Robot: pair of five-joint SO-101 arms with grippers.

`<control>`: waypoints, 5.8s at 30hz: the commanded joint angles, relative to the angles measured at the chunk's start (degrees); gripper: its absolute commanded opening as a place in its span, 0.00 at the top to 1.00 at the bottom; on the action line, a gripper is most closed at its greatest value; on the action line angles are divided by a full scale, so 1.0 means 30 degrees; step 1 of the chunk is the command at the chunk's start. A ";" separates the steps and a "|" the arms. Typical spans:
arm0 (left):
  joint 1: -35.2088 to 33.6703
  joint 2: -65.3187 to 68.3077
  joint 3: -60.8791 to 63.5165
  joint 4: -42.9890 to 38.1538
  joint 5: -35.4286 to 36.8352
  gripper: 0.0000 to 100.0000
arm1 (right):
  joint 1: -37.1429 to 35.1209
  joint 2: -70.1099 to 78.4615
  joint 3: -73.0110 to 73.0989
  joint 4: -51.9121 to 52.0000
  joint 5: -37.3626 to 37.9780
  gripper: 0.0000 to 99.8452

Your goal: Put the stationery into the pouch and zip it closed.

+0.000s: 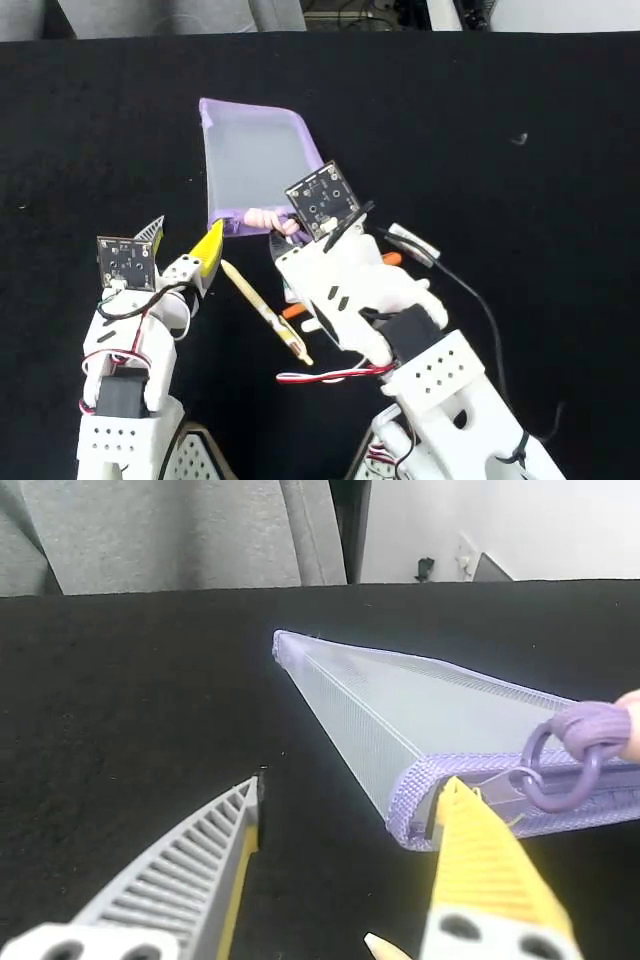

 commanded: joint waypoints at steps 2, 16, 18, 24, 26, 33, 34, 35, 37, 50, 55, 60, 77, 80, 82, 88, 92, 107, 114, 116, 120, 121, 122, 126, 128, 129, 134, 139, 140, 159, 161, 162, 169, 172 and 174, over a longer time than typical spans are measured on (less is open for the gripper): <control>-0.0190 0.1612 -0.0747 -0.0498 -0.0293 0.72 | -0.0234 -0.0630 -0.0103 -0.0469 0.0117 0.96; -0.0161 1.6645 -0.7692 -0.5421 -0.0264 0.81 | -0.0234 -0.0630 -0.0103 -0.0469 0.0117 0.96; -0.0132 1.7143 -0.7458 -0.6974 -0.0234 0.81 | -0.0234 -0.0630 -0.0103 -0.0469 0.0117 0.96; 0.1158 1.7905 -0.5846 -1.0696 -0.0264 0.81 | -0.0205 -0.0630 -0.0103 -0.0498 0.0117 0.96; 0.1773 1.7934 -0.5407 -1.1604 -0.0264 0.81 | -0.0176 -0.0630 -0.0103 -0.0498 0.0117 0.96; 0.1949 1.7993 -0.4938 -1.3597 -0.0440 0.81 | -0.0176 -0.0630 -0.0103 -0.0469 0.0117 0.96; 0.1949 1.7993 -0.4938 -1.3626 -0.0469 0.81 | -0.0176 -0.0630 -0.0103 -0.0469 0.0117 0.96; 0.2007 1.7993 -0.4938 -1.3626 -0.0469 0.81 | -0.0176 -0.0630 -0.0103 -0.0469 0.0117 0.96; 0.2007 1.7993 -0.4996 -1.3626 -0.0469 0.81 | -0.0176 -0.0630 -0.0103 -0.0469 0.0117 0.96; 0.2007 1.9018 -0.5495 -1.3685 -0.2374 0.76 | -0.0147 -0.0630 -0.0103 -0.0469 0.0117 0.96; 0.1949 2.3209 -0.7223 -1.5502 -0.2432 0.92 | -0.0147 -0.0630 -0.0103 -0.0469 0.0117 0.96; 0.1919 2.6081 -0.6813 -2.0132 -0.2432 0.96 | -0.0147 -0.0630 -0.0103 -0.0469 0.0117 0.96; -0.0806 2.6168 -0.4879 -2.3560 -0.2286 0.97 | 0.3106 -0.0630 -0.3121 0.2872 0.0117 0.99; -0.0806 2.6168 -0.4879 -2.3560 -0.2286 0.97 | 0.4103 -0.0601 -0.3560 0.3077 0.0117 0.99; -0.0923 2.6168 -0.4879 -2.3560 -0.2286 0.97 | 0.4982 -0.0542 -0.3883 0.3282 0.0117 0.99; -0.1099 2.6168 -0.4879 -2.3560 -0.2286 0.97 | 0.7414 -0.0484 -0.5319 0.4571 0.0117 0.99; -0.1099 2.6168 -0.4703 -2.3560 -0.2286 0.97 | 0.8381 -0.0484 -0.5788 0.5070 0.0059 0.99; 0.0015 2.6403 -0.4674 -2.3531 -0.2286 0.89 | 0.8410 -0.0484 -0.5788 0.5040 0.0117 0.99; -0.0103 2.6403 -0.5993 -2.0571 0.0117 0.80 | 0.8410 -0.0542 -0.5788 0.5040 0.0117 0.99; -0.0073 2.6432 -0.6989 -1.8725 0.0117 0.80 | 0.8410 -0.0571 -0.5788 0.5070 0.0117 0.99; 0.0366 2.6432 -0.7810 -1.7201 0.0264 0.80 | 0.8410 -0.0601 -0.5758 0.5070 0.0117 0.99; 0.0513 2.6432 -0.7810 -1.7348 0.0264 0.80 | 0.8410 -0.0601 -0.5758 0.5070 0.0117 0.99; 0.0571 2.6432 -0.7780 -1.7553 0.0264 0.80 | 0.8410 -0.0601 -0.5758 0.5040 0.0117 0.99; 0.1128 2.6432 -0.7897 -1.8198 0.0264 0.80 | 0.8410 -0.0601 -0.5758 0.5040 0.0117 0.99; 0.1626 2.6432 -0.7985 -1.8139 0.0264 0.80 | 0.8410 -0.0601 -0.5758 0.5040 0.0117 0.99; 0.1802 2.6462 -0.8015 -1.8139 0.0234 0.80 | 0.8410 -0.0601 -0.5758 0.5011 0.0117 0.99; 0.1949 2.7516 -1.0271 -1.7407 0.0264 0.80 | 0.8410 -0.0601 -0.5758 0.5011 0.0117 0.99; 0.2007 3.1209 -1.3260 -1.6791 0.0264 0.80 | 0.8410 -0.0601 -0.5758 0.5011 0.0117 0.99; 0.2007 3.1824 -1.3758 -1.6821 0.0264 0.80 | 0.8410 -0.0601 -0.5758 0.5011 0.0117 0.99; 0.1832 3.5751 -1.6894 -1.9165 0.0264 0.97 | 0.8410 -0.0601 -0.5729 0.4952 0.0117 0.99; 0.1802 3.4755 -1.5722 -1.9663 0.0264 0.97 | 0.8440 -0.0601 -0.5729 0.4952 0.0117 0.99; 0.1802 3.4139 -1.5136 -1.9751 0.0264 0.97 | 0.8440 -0.0601 -0.5729 0.4952 0.0117 0.99; 0.1802 2.7810 -1.0066 -1.9604 0.0234 0.97 | 0.8410 -0.0601 -0.5729 0.4982 0.0117 0.99; 0.1802 2.4674 -0.7751 -1.9575 0.0147 0.97 | 0.8381 -0.0630 -0.5758 0.5040 0.0117 0.99; 0.1802 2.2535 -0.6286 -1.9575 0.0147 0.97 | 0.8381 -0.0630 -0.5817 0.5070 0.0234 0.99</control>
